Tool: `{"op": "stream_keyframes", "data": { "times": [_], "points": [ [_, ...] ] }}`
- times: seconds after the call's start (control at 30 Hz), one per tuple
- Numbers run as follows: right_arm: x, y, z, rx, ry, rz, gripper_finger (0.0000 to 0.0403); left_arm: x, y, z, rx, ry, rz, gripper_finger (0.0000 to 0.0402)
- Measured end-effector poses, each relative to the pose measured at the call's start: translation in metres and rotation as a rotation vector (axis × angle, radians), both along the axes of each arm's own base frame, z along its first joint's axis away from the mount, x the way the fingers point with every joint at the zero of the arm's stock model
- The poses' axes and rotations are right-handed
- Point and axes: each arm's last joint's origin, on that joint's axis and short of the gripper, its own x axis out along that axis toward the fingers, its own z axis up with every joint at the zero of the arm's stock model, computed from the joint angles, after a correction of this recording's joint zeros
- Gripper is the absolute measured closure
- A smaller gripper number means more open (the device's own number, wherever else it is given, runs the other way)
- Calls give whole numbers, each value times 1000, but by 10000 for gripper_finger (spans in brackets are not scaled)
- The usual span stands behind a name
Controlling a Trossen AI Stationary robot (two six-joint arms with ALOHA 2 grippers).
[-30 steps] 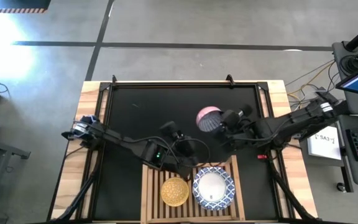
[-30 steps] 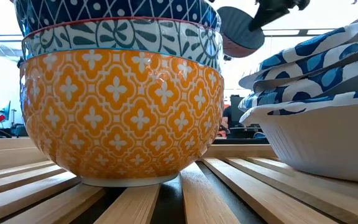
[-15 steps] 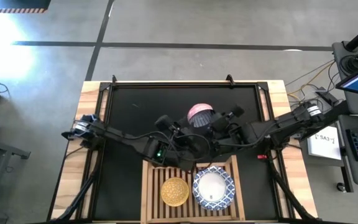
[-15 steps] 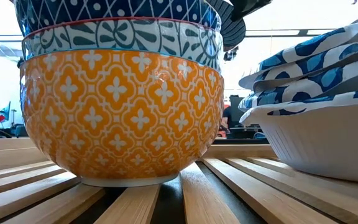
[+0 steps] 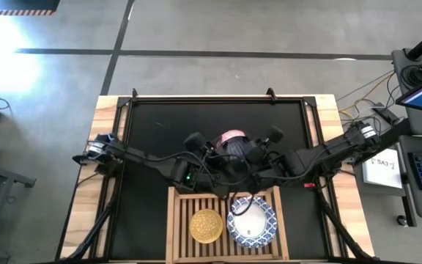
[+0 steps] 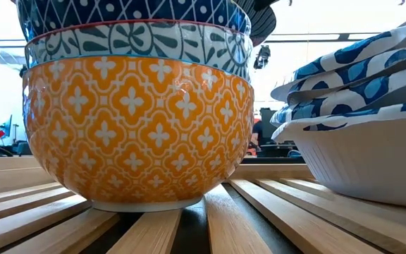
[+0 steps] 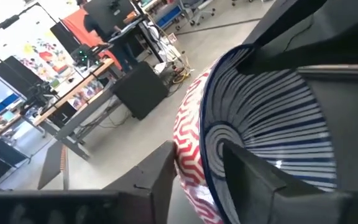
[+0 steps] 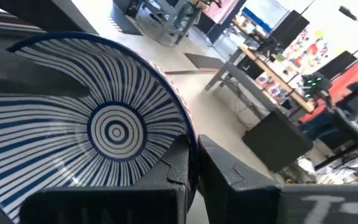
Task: Place and stack bowls onto a shelf
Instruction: Stack the blue line patterned bowl on top of the yellow patterned bowl on the shelf
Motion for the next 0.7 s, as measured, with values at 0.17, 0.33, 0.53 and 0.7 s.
{"op": "stream_keyframes", "data": {
  "times": [0.17,0.33,0.53,0.7],
  "points": [
    [1,2,0,45,-13,20,389,-2,1,-1,11,23,7,341],
    [2,2,-1,86,-15,37,389,-3,1,-1,17,29,9,377],
    [2,2,-1,130,1,61,382,-3,1,-2,5,30,0,387],
    [3,4,-1,137,45,102,346,-1,-1,-4,-74,39,-67,392]
  ]
}}
